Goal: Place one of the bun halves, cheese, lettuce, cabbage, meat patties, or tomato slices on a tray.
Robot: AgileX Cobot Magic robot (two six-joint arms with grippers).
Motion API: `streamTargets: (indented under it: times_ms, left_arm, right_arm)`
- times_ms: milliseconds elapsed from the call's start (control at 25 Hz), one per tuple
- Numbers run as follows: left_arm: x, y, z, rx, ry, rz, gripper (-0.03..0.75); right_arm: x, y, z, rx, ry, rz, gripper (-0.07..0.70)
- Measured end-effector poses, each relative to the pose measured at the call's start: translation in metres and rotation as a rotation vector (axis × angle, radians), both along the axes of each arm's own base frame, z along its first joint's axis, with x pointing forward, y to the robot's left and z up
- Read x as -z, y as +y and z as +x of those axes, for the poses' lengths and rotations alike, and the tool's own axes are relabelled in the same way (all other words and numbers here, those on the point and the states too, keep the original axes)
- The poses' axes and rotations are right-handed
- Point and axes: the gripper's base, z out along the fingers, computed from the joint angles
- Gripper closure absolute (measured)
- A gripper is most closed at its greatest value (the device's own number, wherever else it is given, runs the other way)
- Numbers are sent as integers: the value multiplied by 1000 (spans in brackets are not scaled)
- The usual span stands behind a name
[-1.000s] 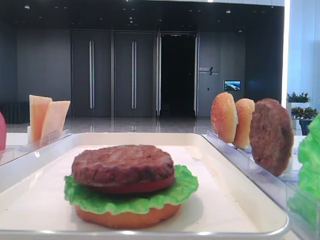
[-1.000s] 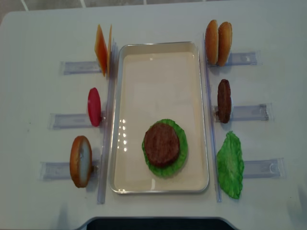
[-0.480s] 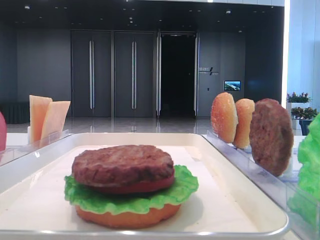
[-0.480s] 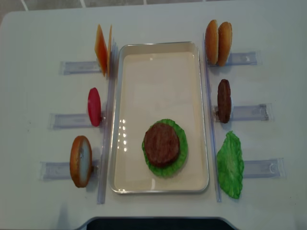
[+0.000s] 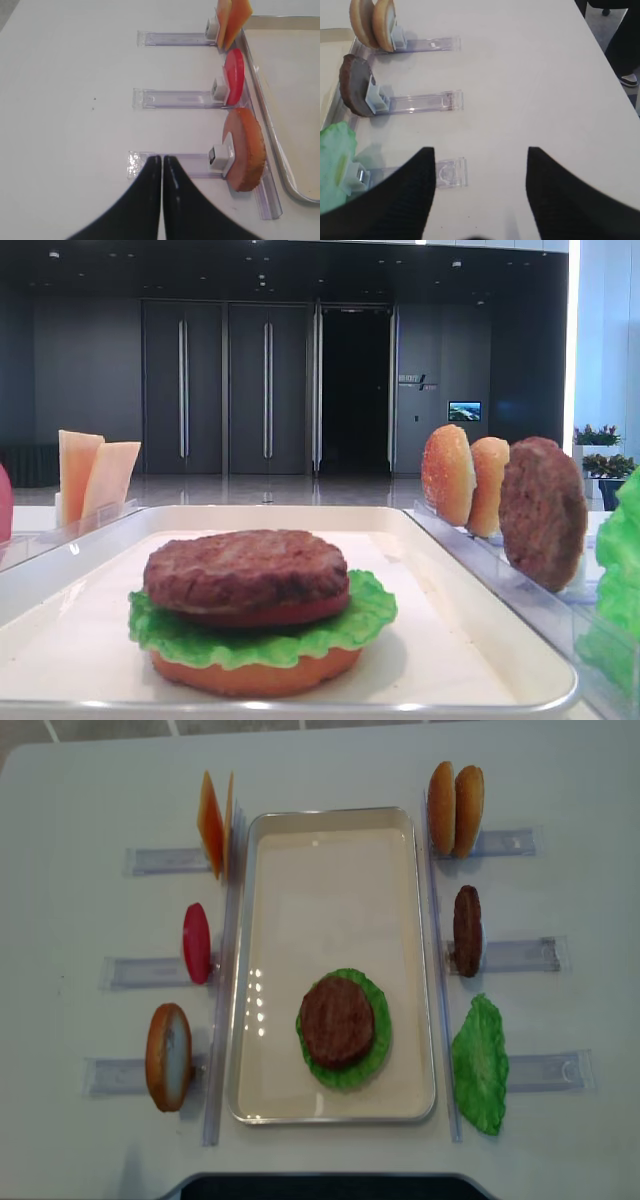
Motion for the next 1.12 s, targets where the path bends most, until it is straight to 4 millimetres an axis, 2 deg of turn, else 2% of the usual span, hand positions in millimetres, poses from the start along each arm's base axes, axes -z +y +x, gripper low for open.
streamTargets:
  times_ms: [1120]
  left_arm:
    - [0,0,0,0,0,0,715]
  right_arm:
    - [0,0,0,0,-1,0,216]
